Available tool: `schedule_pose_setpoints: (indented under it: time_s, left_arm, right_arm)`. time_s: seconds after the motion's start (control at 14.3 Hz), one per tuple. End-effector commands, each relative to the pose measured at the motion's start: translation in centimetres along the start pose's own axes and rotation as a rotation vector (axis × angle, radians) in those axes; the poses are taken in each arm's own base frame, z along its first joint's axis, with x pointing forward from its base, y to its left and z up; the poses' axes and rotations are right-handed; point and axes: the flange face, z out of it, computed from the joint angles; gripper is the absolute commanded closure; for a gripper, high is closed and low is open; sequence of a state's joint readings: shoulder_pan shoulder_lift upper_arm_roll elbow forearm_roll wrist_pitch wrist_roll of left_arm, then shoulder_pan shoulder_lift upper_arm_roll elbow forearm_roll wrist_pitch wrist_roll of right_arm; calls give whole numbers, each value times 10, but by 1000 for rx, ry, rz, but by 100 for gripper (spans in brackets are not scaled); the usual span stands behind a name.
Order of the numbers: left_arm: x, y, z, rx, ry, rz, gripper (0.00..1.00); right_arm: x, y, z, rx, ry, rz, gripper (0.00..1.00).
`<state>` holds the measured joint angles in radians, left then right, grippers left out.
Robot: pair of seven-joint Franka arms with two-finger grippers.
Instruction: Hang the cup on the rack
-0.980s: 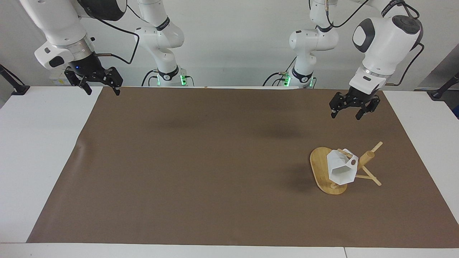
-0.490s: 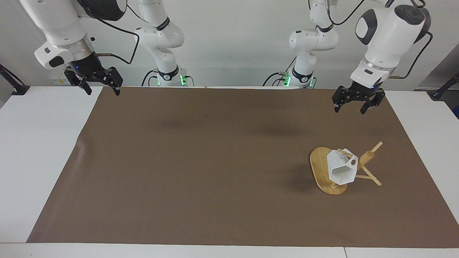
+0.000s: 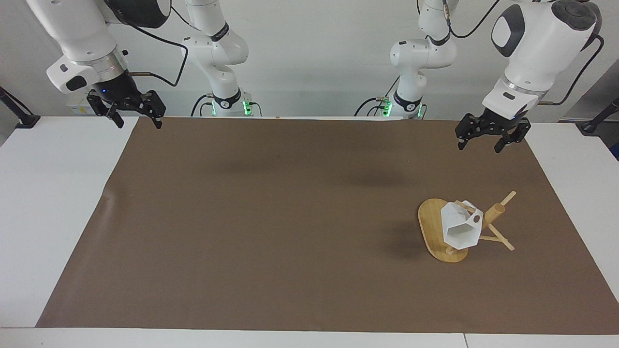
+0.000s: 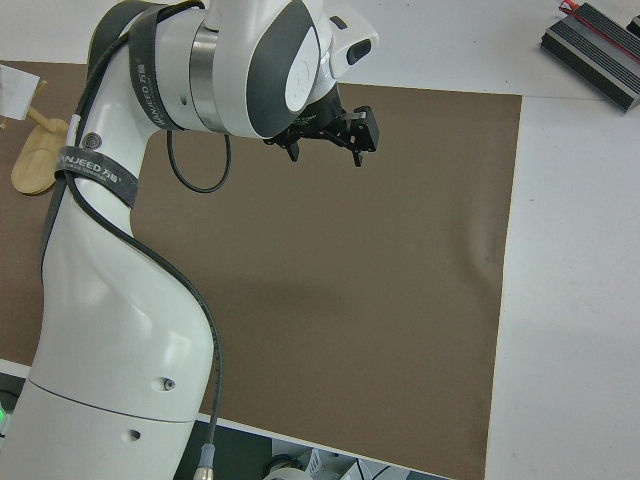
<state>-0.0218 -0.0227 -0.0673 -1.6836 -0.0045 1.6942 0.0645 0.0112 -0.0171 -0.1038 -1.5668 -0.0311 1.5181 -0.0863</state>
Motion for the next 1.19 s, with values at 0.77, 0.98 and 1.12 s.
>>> schedule_pose_setpoints:
  time_s: [0.77,0.98,1.12]
  left_arm:
    - [-2,16,-8,14,36,3,0]
    - [1,7,-16,10,26,-14,0]
    - [5,7,-24,17,9,-10,0]
  right_arm:
    - [-5,0,-2,17,-5,-7,0]
    - [-5,0,-2,17,-5,-6,0]
    - [-5,0,-2,17,-5,-7,0]
